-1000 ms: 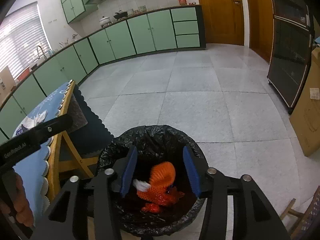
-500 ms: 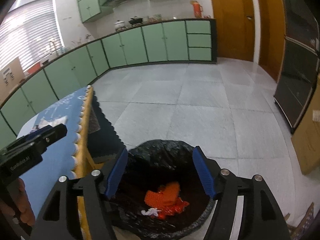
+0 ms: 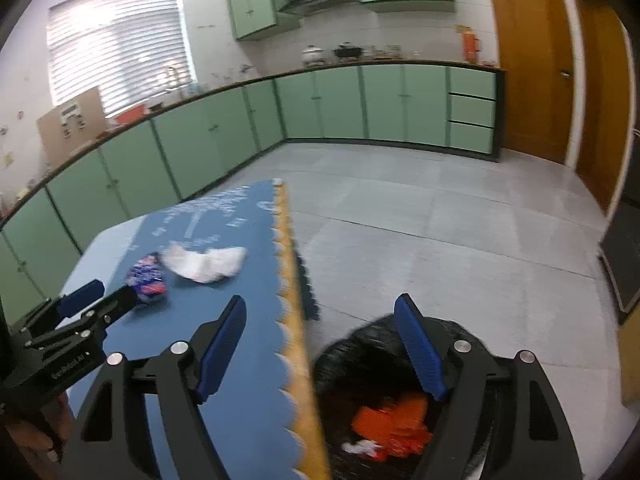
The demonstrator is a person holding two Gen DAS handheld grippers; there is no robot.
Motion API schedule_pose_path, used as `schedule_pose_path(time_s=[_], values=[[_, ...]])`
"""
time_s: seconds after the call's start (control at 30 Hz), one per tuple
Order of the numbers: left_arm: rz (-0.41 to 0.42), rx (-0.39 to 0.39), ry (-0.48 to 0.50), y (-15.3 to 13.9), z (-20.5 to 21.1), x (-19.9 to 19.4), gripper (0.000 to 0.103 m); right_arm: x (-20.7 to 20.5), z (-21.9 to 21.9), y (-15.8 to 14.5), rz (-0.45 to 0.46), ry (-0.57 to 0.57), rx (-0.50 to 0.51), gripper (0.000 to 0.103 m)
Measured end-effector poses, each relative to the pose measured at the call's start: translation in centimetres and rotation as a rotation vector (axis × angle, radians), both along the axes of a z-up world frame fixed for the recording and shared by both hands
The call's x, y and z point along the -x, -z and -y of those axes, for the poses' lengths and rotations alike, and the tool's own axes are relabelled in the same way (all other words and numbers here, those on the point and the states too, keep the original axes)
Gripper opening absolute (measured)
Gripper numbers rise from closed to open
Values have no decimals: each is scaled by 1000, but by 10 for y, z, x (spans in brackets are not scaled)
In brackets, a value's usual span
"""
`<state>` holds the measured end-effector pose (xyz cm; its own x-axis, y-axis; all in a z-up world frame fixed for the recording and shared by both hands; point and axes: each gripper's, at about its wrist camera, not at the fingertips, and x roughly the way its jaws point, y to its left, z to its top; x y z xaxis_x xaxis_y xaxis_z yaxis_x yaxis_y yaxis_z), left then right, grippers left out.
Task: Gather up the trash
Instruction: 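Bring both grippers back over the table toward the biscuit bag and tissue, then grasp the blue biscuit bag with the left gripper while the right gripper grasps the white tissue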
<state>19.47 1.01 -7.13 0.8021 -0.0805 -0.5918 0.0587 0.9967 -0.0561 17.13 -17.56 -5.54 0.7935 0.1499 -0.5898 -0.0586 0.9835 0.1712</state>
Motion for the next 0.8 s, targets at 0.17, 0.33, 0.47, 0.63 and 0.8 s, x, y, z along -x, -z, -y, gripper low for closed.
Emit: schedule_pose_path(time_s=[0.17, 0.33, 0.47, 0.63, 0.8], values=[[-12, 16, -112, 3, -52, -7, 64, -27, -41, 0, 23, -76, -19, 75], [-22, 19, -149, 4, -73, -18, 64, -60, -74, 8, 21, -111, -3, 75], [-32, 23, -157, 7, -78, -31, 65, -88, -95, 19, 7, -116, 17, 75], [-41, 24, -163, 12, -79, -42, 67, -120, -116, 40, -51, -126, 43, 75], [-45, 10, -167, 17, -82, -49, 69, -141, -126, 56, -103, -123, 79, 75]])
